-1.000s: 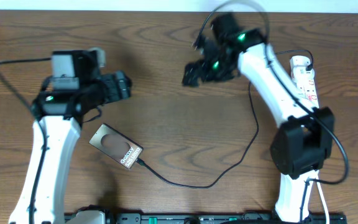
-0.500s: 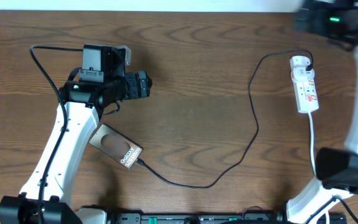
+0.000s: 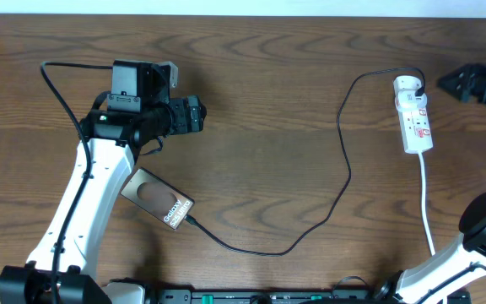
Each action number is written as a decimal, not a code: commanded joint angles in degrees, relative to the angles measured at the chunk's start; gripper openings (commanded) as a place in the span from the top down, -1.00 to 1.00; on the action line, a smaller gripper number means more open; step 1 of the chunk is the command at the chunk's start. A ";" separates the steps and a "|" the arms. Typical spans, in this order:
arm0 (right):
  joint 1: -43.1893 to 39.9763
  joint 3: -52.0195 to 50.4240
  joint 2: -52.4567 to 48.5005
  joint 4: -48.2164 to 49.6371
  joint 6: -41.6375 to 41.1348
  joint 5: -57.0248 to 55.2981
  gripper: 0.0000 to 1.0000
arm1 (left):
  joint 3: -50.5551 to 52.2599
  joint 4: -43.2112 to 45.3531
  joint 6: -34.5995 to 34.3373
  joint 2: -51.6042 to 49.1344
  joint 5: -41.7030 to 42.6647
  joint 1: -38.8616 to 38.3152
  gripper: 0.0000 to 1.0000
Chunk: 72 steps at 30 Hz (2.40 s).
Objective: Plug charger to phone and switch on socket
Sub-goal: 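Open the left gripper and lift both arms away from the phone, then move the right gripper to the orange switch on the white power strip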
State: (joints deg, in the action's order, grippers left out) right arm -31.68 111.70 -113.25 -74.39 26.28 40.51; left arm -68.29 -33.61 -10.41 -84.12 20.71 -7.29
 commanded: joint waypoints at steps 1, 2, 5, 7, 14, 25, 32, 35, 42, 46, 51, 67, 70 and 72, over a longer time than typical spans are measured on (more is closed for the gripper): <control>0.68 -5.90 -0.35 3.50 8.52 7.02 -0.99 | -1.31 0.00 0.96 0.11 0.24 -0.13 -0.78; 0.83 -7.91 -0.35 5.38 8.50 7.04 -0.99 | -1.31 -0.02 0.96 0.11 0.24 -0.13 -0.77; 1.01 -12.41 -0.35 10.21 6.38 7.02 -0.99 | -1.31 -0.09 0.96 0.11 0.24 -0.13 -0.77; 0.98 -14.51 -0.35 12.57 4.79 6.99 -0.99 | -1.31 -0.09 0.96 0.11 0.24 -0.13 -0.77; 1.25 -19.43 -0.35 18.82 -1.49 -1.31 -0.99 | -1.31 -0.13 0.94 0.11 -0.61 -0.13 -0.77; 2.97 -24.68 -0.35 28.65 -8.20 -4.81 -0.98 | -1.31 -0.37 0.94 0.11 -0.61 -0.15 -0.77; 5.18 -26.12 -0.35 32.39 -10.01 -9.14 -0.99 | -1.20 -1.03 0.94 0.11 -0.61 -0.13 -0.77; 5.99 -26.23 -0.35 33.27 -10.08 -9.11 -0.99 | -1.20 -1.03 0.94 0.11 -0.61 -0.13 -0.78; 6.19 -26.38 -0.55 35.36 -12.57 -11.69 -0.98 | -1.20 -1.18 0.94 0.11 -0.59 -0.15 -0.77; 6.19 -26.38 -1.95 36.46 -14.45 -11.67 -0.99 | -1.20 -1.22 0.94 0.11 -0.61 -0.13 -0.78; 6.80 -26.38 -5.57 36.98 -15.10 -10.34 -0.94 | -1.20 -1.27 0.94 0.11 -0.59 -0.15 -0.77; 8.11 -26.38 -7.41 38.27 -14.88 -10.36 -0.95 | -1.20 -1.25 0.94 0.11 -0.61 -0.13 -0.77; 8.11 -26.38 -7.41 38.64 -14.86 -10.34 -0.99 | -1.20 -1.29 0.96 0.11 -0.61 -0.15 -0.77; 8.11 -26.38 -7.41 38.91 -14.84 -10.27 -0.99 | -1.18 -1.29 0.96 0.11 -0.61 -0.13 -0.77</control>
State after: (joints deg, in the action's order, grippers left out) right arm -24.29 85.65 -119.87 -35.70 12.03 28.80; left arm -68.29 -34.68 -10.41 -84.12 20.64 -7.29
